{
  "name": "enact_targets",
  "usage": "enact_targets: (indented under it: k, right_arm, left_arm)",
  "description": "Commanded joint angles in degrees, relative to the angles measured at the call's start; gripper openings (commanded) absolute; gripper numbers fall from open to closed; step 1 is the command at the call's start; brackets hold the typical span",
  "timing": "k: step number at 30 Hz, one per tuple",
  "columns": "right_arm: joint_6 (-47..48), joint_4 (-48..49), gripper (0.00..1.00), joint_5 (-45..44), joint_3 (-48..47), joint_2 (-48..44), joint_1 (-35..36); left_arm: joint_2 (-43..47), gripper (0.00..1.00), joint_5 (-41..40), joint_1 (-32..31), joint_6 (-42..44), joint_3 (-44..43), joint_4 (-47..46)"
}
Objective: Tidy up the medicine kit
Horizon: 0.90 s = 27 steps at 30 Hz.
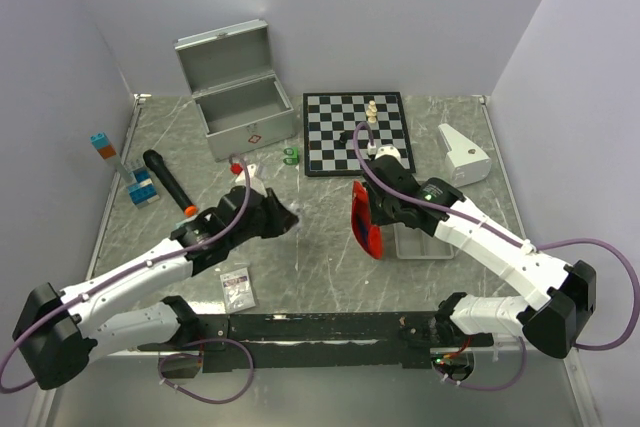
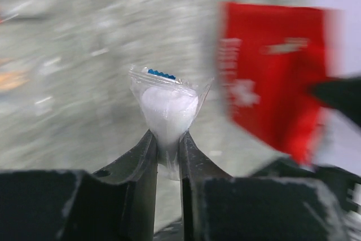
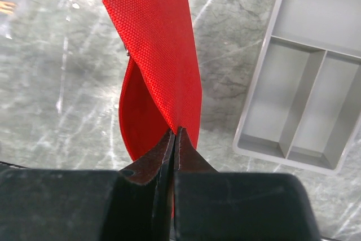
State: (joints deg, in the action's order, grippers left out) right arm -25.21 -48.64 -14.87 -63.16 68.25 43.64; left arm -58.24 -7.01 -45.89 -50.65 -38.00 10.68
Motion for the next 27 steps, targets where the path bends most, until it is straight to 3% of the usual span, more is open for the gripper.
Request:
enact_targets:
  k: [1, 12, 27]
  right_arm:
    - [-1.5, 0.0, 0.0, 0.4, -4.1, -0.5, 0.3]
    - [-3.0, -1.6, 0.0, 0.5, -7.6, 1.0, 0.3]
    - [-8.1, -0.8, 0.0, 5.2, -9.4, -0.3, -0.6]
  left_arm:
    - [-0.6, 0.22, 6.5, -2.3, 0.9, -5.6, -12.5]
    - [-14.5, 0.2, 13.8, -5.8, 1.3, -14.2, -24.4]
    - [-19.6, 0.17, 7.8, -8.2, -3.0, -13.1, -27.3]
